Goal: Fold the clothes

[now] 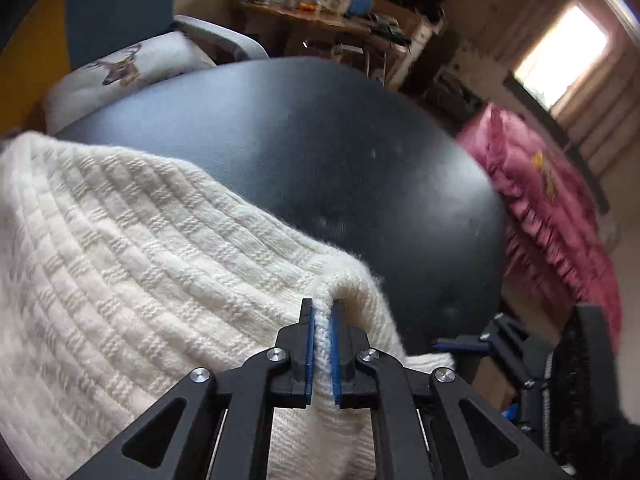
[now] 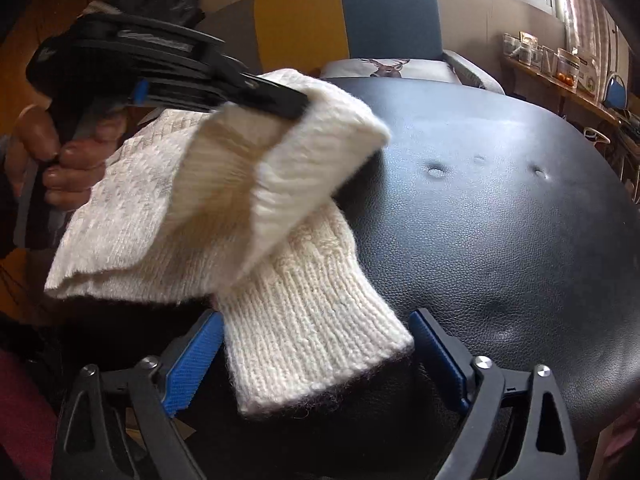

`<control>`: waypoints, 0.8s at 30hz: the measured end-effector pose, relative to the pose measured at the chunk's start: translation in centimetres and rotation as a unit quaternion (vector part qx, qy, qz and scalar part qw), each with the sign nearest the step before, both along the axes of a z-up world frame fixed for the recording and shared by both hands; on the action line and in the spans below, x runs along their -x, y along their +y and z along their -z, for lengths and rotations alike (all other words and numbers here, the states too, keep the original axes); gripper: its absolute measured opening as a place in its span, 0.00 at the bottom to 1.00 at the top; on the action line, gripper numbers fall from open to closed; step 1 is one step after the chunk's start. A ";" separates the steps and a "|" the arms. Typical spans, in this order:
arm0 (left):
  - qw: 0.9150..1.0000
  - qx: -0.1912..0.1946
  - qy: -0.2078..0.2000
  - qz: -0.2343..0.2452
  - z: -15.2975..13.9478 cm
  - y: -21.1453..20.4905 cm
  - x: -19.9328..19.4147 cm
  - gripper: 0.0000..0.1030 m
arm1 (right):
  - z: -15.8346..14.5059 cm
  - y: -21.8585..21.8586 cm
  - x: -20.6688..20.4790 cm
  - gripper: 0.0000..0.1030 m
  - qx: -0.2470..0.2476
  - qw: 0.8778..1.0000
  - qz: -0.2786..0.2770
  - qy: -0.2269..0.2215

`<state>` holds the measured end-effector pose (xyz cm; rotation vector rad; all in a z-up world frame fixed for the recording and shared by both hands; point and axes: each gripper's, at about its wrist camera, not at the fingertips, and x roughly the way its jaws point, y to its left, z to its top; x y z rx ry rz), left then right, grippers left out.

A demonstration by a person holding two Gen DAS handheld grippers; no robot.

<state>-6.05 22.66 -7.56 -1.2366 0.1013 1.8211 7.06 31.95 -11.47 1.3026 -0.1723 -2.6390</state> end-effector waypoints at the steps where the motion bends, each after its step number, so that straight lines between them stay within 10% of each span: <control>1: 0.999 -0.038 -0.012 -0.020 -0.8 -1.9 0.4 0.06 | -0.4 0.5 0.1 0.57 0.008 1.000 0.007 -0.004; 8: 0.963 -0.238 -0.020 -0.126 -6.0 -17.3 0.3 0.06 | -0.1 -2.4 3.6 0.55 -0.047 0.998 -0.034 -0.029; 18: 0.930 -0.293 -0.011 -0.222 -4.8 -29.1 -2.1 0.06 | 0.7 -4.8 7.7 0.82 -0.083 0.990 -0.081 -0.077; 21: 0.924 -0.296 -0.017 -0.242 -3.6 -30.9 -2.7 0.06 | 0.0 -5.0 7.8 0.22 -0.110 0.987 -0.086 -0.076; 24: 0.918 -0.302 -0.028 -0.255 -2.7 -32.3 -2.9 0.06 | -0.3 -6.5 7.6 0.12 -0.209 0.971 -0.097 -0.064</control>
